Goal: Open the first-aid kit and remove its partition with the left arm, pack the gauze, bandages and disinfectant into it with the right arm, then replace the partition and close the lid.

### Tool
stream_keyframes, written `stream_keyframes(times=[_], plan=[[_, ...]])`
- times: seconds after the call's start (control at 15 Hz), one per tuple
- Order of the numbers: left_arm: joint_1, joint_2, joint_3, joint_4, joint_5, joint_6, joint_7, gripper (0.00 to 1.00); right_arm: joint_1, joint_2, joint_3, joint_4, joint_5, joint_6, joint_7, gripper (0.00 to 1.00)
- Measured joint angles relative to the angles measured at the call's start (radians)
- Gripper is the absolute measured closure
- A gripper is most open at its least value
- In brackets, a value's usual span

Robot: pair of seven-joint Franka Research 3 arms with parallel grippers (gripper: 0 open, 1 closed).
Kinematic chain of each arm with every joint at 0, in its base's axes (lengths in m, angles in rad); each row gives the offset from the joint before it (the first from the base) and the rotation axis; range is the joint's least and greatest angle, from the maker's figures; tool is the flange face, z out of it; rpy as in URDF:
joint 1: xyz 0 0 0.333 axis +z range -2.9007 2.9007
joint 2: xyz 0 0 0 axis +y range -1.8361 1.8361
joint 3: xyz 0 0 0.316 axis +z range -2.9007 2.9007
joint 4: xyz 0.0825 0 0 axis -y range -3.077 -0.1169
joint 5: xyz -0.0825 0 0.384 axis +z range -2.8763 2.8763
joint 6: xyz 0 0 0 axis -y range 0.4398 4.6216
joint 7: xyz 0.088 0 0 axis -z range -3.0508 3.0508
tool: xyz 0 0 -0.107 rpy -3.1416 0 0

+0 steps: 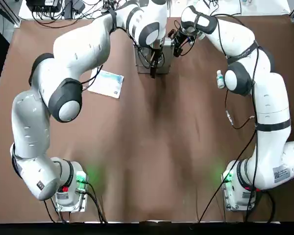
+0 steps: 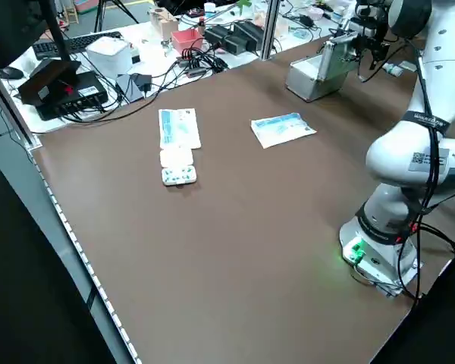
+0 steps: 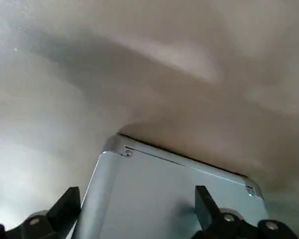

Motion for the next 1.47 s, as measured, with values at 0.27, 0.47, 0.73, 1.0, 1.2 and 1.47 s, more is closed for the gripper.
stream_keyframes(times=[0.27, 0.47, 0.73, 1.0, 1.2, 1.47], plan=[[-0.002, -0.001, 0.000, 0.000, 0.000, -0.015, -0.002, 0.08, 0.000, 0.000, 0.000, 0.000, 0.000, -0.001, 0.000, 0.00], [-0.003, -0.001, 0.000, 0.000, 0.000, -0.018, -0.002, 0.08, 0.000, 0.000, 0.000, 0.000, 0.000, -0.001, 0.000, 0.00], [-0.008, -0.004, -0.005, -0.011, 0.018, -0.018, -0.005, 0.08, 0.000, 0.000, 0.000, 0.000, 0.000, -0.003, 0.000, 0.00], [-0.012, -0.007, -0.006, -0.022, 0.027, -0.013, -0.013, 0.08, 0.000, 0.000, 0.000, 0.000, 0.000, -0.004, 0.000, 0.00], [-0.013, -0.008, -0.006, -0.023, 0.028, -0.013, -0.013, 0.08, 0.000, 0.000, 0.000, 0.000, 0.000, -0.004, 0.000, 0.00], [-0.010, -0.022, -0.005, -0.025, 0.028, -0.010, -0.013, 0.07, 0.000, 0.000, 0.000, 0.000, 0.000, -0.004, 0.000, 0.00]])
